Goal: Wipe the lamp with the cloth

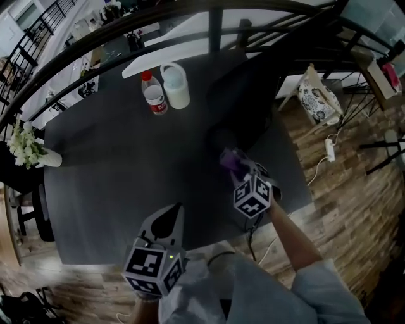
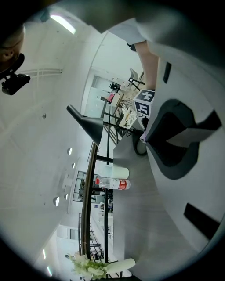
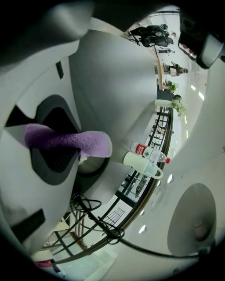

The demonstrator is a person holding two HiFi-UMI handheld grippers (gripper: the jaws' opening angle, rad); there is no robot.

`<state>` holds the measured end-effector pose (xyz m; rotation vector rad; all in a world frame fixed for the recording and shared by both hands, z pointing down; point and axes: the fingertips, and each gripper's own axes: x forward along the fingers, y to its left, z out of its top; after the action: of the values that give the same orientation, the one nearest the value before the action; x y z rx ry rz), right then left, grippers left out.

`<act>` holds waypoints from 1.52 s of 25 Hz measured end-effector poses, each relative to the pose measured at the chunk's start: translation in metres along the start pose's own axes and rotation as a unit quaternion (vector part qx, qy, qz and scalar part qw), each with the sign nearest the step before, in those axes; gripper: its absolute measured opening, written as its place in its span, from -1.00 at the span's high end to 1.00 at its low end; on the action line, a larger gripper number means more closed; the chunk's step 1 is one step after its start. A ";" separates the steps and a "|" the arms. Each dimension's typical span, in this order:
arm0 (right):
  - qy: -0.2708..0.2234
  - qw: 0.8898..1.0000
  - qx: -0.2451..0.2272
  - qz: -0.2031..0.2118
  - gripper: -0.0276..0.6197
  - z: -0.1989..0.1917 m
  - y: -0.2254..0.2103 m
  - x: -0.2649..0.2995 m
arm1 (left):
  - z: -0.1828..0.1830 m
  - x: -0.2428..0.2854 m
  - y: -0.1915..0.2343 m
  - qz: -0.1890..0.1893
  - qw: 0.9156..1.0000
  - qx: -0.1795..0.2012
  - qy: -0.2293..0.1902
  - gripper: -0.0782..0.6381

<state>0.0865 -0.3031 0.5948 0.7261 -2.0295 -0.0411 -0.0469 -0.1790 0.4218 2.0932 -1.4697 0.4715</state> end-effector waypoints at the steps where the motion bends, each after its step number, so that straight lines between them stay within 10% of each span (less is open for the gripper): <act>1: 0.002 1.000 0.007 -0.006 0.64 -0.004 -0.002 -0.005 | 0.001 0.002 -0.003 -0.007 1.000 0.002 0.002 0.78; 8: -0.018 0.994 0.096 -0.046 0.64 -0.019 -0.010 -0.055 | 0.014 0.014 -0.020 -0.054 0.998 0.018 0.000 0.78; 19: -0.147 0.943 0.267 -0.134 0.64 0.026 -0.018 -0.167 | 0.036 0.017 -0.036 -0.101 0.993 0.049 -0.018 0.78; 29: -0.227 0.909 0.309 -0.163 0.64 0.062 -0.013 -0.231 | 0.056 0.003 -0.039 -0.113 0.991 0.063 -0.043 0.78; 38: -0.238 0.906 0.312 -0.159 0.64 0.075 -0.003 -0.247 | 0.066 -0.009 -0.047 -0.129 0.988 0.061 -0.056 0.78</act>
<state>0.1210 -0.1988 0.3607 1.5761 -2.3796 0.2834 -0.0070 -0.1997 0.3535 2.4008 -1.2314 0.3562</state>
